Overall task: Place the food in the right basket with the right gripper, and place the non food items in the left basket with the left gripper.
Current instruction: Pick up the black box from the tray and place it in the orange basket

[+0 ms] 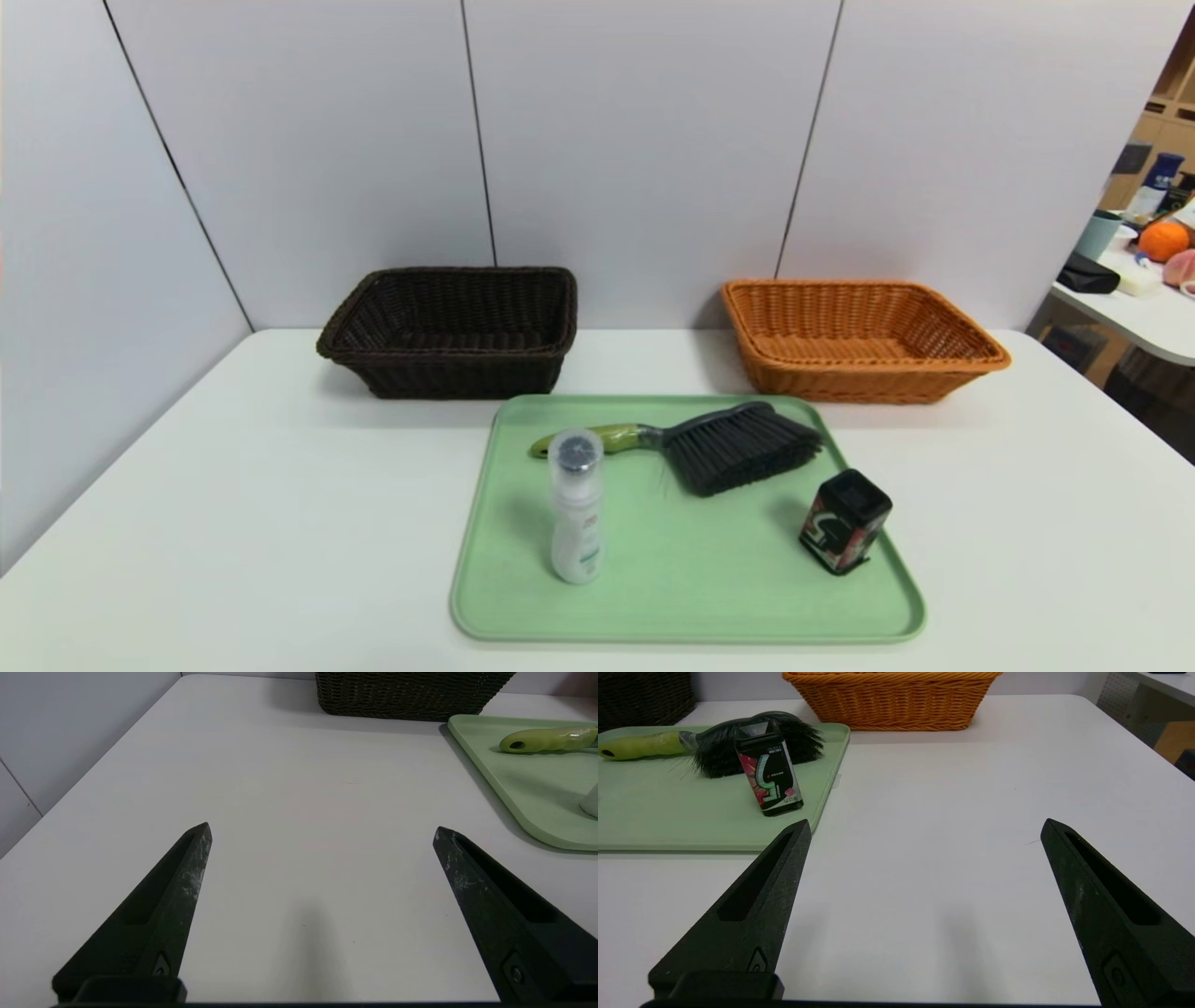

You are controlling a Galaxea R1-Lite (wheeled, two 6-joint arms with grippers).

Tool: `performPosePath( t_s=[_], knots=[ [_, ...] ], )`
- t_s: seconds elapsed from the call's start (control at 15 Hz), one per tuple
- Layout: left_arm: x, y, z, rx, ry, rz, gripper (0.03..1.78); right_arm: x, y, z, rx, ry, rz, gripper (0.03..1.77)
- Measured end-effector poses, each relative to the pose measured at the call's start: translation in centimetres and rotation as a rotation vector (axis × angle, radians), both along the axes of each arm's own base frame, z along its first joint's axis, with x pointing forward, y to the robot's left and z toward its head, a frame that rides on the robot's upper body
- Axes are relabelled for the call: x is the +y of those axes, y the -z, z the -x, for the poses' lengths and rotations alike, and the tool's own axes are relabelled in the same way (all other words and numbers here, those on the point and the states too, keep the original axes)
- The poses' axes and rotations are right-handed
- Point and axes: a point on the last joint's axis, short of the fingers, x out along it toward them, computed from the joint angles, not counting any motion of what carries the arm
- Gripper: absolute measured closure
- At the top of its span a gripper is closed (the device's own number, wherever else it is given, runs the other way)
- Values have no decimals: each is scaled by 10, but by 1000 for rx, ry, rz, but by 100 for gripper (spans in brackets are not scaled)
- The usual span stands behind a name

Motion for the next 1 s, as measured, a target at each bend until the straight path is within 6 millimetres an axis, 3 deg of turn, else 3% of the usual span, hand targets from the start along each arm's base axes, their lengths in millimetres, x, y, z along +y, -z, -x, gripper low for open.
performPosePath(
  t_s=[0.67,0.8,1.0],
  knots=[
    [0,-6,2,-14,-5,-25,12,0,-7,3,-7,11,0,10],
    [0,-25,10,-36,-5,-52,12,0,-31,13,-35,6,6,10],
    [0,-64,32,-32,23,-79,12,1,-83,38,-50,-41,16,10]
  ],
)
